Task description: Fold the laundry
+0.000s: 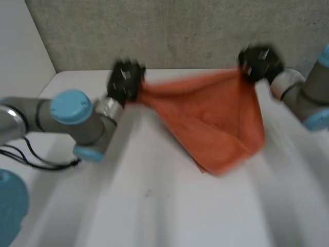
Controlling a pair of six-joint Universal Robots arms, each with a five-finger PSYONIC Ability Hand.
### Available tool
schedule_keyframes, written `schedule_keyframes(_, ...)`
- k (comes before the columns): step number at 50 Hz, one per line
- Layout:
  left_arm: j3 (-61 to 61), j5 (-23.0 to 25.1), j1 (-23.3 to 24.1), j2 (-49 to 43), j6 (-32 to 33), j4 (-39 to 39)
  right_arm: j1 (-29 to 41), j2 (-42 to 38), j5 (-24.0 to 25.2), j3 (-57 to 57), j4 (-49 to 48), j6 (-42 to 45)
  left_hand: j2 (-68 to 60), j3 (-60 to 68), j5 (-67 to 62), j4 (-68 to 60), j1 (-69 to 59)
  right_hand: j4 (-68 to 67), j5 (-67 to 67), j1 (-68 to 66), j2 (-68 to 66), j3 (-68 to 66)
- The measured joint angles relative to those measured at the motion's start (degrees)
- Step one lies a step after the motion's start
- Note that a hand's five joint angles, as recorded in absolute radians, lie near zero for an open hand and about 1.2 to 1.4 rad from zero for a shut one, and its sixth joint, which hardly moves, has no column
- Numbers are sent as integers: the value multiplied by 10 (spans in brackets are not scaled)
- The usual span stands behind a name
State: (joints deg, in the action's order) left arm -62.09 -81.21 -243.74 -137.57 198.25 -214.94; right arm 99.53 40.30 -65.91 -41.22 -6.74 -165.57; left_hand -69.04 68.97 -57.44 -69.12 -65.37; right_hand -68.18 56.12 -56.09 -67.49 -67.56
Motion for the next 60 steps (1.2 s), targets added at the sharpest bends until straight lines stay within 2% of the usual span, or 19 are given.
schedule_keyframes(3,7,-22,-3,43,2,-69,3,38,-48,30,-51,-10,-3,4,-9,-4,-20,0,0,0,0,0)
schedule_keyframes(4,7,-22,-3,43,2,-69,3,38,-48,30,-51,-10,-3,4,-9,-4,-20,0,0,0,0,0)
schedule_keyframes(6,11,-41,-5,99,0,-139,9,101,-94,27,-136,-26,-5,5,-11,-5,-20,0,0,0,0,0)
schedule_keyframes(9,8,-48,-7,139,-6,-170,17,157,-112,-14,-197,-36,-5,5,-11,-5,-20,0,0,0,0,-1)
schedule_keyframes(13,-19,-53,-13,188,-19,-184,31,240,-116,-120,-254,-44,-6,6,-14,-6,-26,0,0,0,0,-2)
schedule_keyframes(20,-109,-53,-31,218,-29,-162,49,298,-107,-280,-244,-40,-6,6,-14,-6,-29,0,5,0,0,-2)
schedule_keyframes(25,-179,-51,-36,215,-29,-126,57,295,-98,-356,-197,-28,-6,6,-14,-6,-30,0,6,0,0,-3)
schedule_keyframes(29,-250,-49,-38,195,-25,-87,63,249,-95,-410,-132,9,-6,6,-14,-6,-30,0,6,0,0,-5)
schedule_keyframes(35,-322,-49,-38,166,-21,-58,73,173,-101,-431,-75,76,-6,6,-14,-6,-30,0,6,0,0,-5)
schedule_keyframes(40,-365,-49,-39,160,-9,-42,75,138,-103,-438,-49,96,-6,6,-14,-6,-30,0,6,0,0,-5)
schedule_keyframes(44,-386,-49,-42,169,9,-32,75,138,-102,-446,-45,79,-6,6,-14,-6,-30,31,-16,14,31,28)
schedule_keyframes(45,-392,-50,-43,174,17,-29,72,145,-101,-454,-46,58,-6,6,-14,-6,-30,161,-132,117,156,155)
schedule_keyframes(50,-404,-50,-50,194,35,-22,56,168,-100,-472,-54,1,-6,6,-14,-6,-30,231,-202,168,225,223)
schedule_keyframes(51,-406,-50,-51,198,37,-22,47,174,-100,-478,-59,-19,-6,6,-14,-6,-30,296,-269,224,286,288)
schedule_keyframes(60,-403,-53,-66,207,39,-22,2,181,-96,-488,-81,-134,-6,6,-14,-6,-30,366,-344,281,359,362)
